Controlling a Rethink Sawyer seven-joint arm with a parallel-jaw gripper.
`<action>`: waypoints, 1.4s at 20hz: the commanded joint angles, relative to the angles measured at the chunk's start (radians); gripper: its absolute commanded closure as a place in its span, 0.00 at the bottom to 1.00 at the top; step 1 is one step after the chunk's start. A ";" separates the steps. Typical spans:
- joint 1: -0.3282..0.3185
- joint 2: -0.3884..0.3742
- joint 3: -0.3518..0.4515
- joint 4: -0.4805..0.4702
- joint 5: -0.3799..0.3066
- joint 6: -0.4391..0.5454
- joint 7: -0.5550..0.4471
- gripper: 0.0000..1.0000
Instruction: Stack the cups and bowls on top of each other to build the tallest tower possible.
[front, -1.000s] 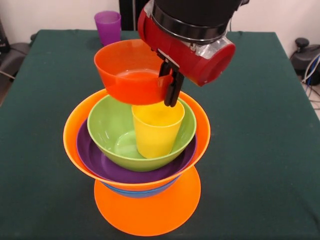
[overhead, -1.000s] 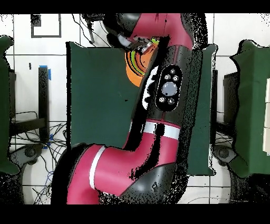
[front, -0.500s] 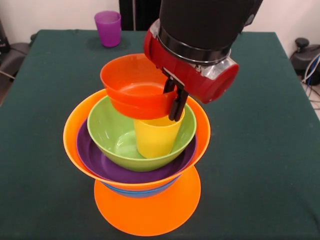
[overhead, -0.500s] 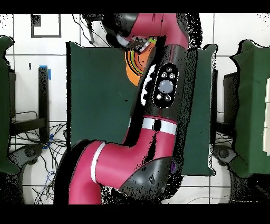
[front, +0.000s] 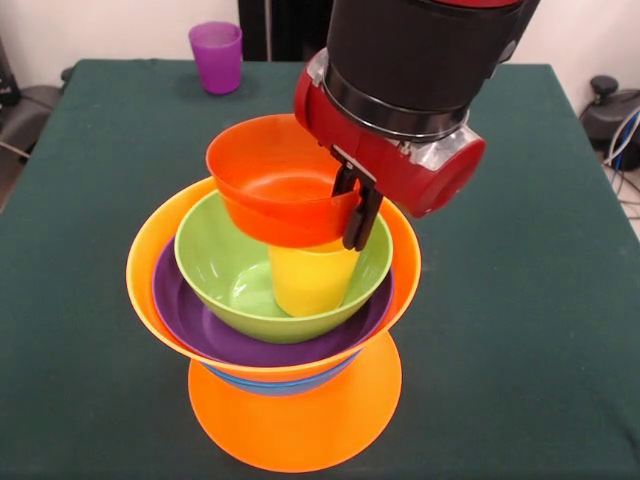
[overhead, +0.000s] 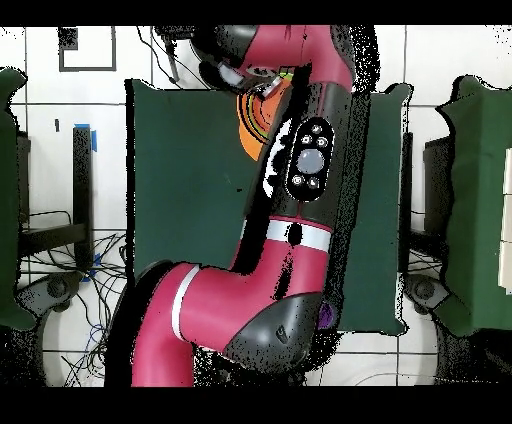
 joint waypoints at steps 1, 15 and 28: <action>0.029 0.014 -0.014 -0.009 0.034 0.105 0.231 1.00; 0.035 0.040 -0.094 -0.013 0.121 0.083 0.229 1.00; 0.038 0.071 -0.176 -0.019 0.207 0.058 0.232 1.00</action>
